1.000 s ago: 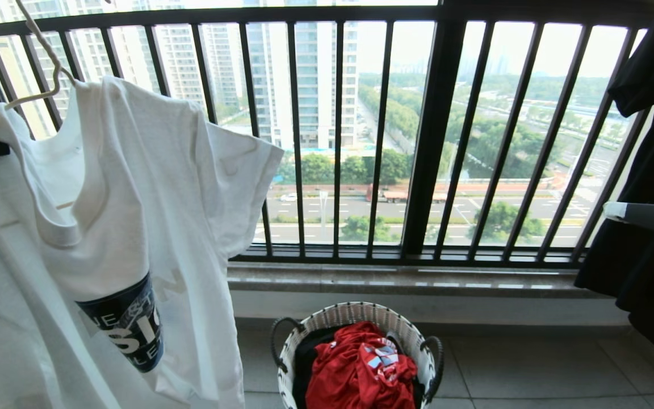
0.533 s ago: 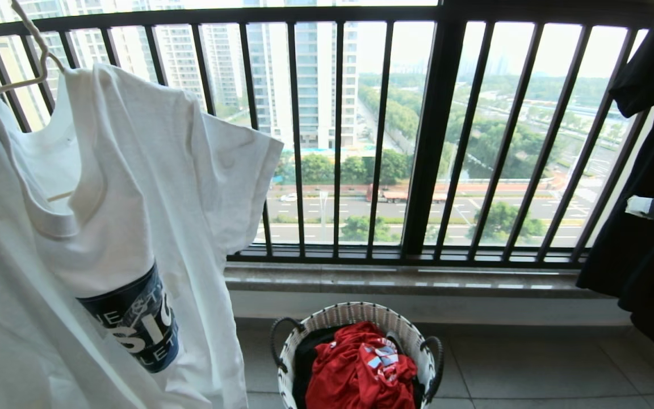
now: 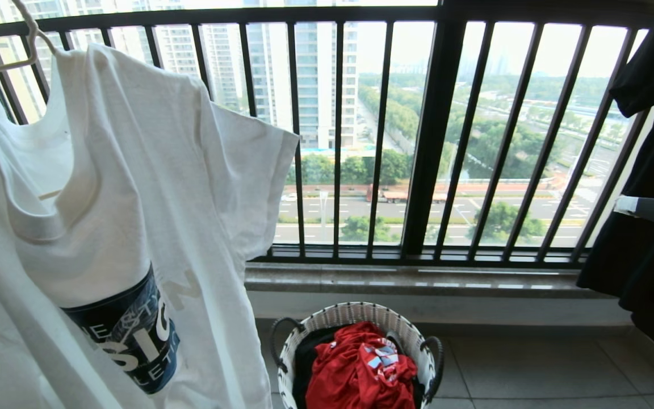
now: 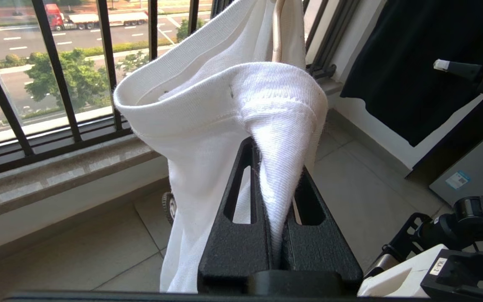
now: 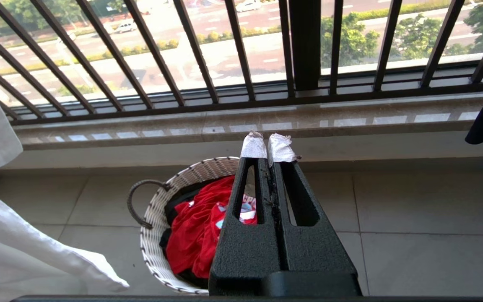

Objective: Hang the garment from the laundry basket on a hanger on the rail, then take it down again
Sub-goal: Hang the clothes rack on the clothesline

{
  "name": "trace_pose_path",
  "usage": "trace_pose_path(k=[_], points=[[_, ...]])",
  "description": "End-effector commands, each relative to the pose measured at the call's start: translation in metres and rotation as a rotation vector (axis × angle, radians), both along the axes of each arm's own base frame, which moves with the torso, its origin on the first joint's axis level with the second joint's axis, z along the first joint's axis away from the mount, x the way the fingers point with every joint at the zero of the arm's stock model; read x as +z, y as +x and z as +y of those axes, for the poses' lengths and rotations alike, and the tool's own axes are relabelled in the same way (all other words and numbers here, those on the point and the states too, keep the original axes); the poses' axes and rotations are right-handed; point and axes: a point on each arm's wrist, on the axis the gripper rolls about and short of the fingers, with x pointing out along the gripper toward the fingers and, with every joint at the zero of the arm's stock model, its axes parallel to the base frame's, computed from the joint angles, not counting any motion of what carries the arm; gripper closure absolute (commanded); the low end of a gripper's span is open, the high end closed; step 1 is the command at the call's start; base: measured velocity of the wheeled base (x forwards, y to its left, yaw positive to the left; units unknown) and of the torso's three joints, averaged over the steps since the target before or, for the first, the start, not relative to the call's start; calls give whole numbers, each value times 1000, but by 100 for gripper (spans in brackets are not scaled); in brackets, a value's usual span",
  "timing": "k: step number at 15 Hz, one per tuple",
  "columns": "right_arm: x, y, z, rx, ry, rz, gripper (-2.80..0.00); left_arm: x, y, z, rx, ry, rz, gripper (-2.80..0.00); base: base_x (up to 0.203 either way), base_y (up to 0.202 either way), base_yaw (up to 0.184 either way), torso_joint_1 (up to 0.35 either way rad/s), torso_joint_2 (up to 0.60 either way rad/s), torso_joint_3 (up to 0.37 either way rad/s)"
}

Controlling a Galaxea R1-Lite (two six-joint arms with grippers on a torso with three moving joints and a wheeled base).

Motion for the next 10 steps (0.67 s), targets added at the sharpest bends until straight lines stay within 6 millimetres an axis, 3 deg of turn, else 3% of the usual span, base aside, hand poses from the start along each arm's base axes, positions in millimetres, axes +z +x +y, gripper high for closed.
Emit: trace_pose_path(k=[1,10], points=[[-1,-1,0,-1,-13,3,0,0,-3,-5,-26,-12,4,0,0,0,0,0,0,0],[-1,-22,-9,13,-23,-37,0,-2,-18,-23,-186,-104,15,0,0,0,0,0,0,0]])
